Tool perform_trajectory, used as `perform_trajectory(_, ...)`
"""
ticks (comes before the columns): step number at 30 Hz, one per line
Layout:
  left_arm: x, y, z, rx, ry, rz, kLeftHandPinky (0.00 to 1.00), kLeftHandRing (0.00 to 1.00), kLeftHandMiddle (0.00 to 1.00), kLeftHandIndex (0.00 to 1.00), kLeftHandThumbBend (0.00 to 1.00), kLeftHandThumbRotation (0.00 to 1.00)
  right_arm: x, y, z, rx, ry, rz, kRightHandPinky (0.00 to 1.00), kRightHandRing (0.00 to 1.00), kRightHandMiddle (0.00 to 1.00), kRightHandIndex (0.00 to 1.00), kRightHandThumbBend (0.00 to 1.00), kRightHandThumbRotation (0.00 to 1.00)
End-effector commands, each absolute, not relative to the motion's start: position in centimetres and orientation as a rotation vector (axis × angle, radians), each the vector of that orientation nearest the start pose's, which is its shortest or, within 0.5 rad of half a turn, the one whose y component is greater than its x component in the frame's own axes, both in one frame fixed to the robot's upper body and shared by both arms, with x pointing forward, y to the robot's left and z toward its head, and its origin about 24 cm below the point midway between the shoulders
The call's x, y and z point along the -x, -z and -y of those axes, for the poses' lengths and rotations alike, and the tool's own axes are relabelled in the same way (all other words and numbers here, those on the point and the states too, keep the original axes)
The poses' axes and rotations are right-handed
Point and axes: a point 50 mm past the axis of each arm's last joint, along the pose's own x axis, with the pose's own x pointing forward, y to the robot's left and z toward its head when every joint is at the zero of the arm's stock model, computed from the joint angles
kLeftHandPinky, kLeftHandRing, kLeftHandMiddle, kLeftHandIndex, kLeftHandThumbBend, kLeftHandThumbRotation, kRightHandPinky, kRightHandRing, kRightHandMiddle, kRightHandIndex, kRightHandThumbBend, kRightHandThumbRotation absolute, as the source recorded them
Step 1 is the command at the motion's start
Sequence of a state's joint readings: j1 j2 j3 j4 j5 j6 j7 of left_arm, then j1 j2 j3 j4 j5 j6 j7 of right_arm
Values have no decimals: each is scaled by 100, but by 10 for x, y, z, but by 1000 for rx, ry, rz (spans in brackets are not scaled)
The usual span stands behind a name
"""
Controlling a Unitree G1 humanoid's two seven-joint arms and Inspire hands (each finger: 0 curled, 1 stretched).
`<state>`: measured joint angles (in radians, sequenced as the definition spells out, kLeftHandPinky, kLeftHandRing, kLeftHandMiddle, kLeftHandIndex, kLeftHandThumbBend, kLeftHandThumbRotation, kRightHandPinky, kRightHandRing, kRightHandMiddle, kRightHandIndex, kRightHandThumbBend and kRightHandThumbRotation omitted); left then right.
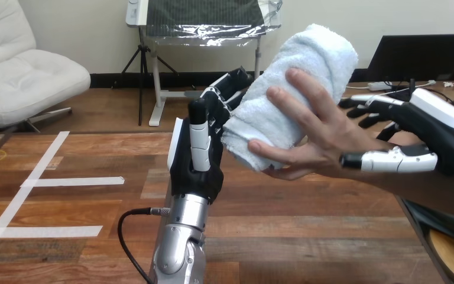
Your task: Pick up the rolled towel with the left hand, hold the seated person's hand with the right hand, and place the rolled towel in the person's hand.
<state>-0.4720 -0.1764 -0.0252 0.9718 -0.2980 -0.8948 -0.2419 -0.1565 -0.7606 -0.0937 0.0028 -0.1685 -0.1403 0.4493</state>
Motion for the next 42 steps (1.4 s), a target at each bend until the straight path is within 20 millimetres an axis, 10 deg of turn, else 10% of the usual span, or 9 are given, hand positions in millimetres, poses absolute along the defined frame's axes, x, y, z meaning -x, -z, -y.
perform_trajectory(1, -299, -61, -45, 413, 244, 480, 94, 85, 81, 77, 90, 100, -270, -146, 260, 854, -269, 177, 71, 86, 88, 91, 100, 99)
perform_trajectory(26, -258, -71, -99, 371, 152, 614, 91, 84, 82, 78, 91, 99, -227, -142, 246, 321, -95, 548, 96, 96, 96, 99, 97, 100)
perform_trajectory(42, -225, -80, -130, 360, 178, 672, 74, 80, 80, 76, 91, 90, -185, -140, 215, 189, -104, 646, 90, 92, 93, 93, 100, 100)
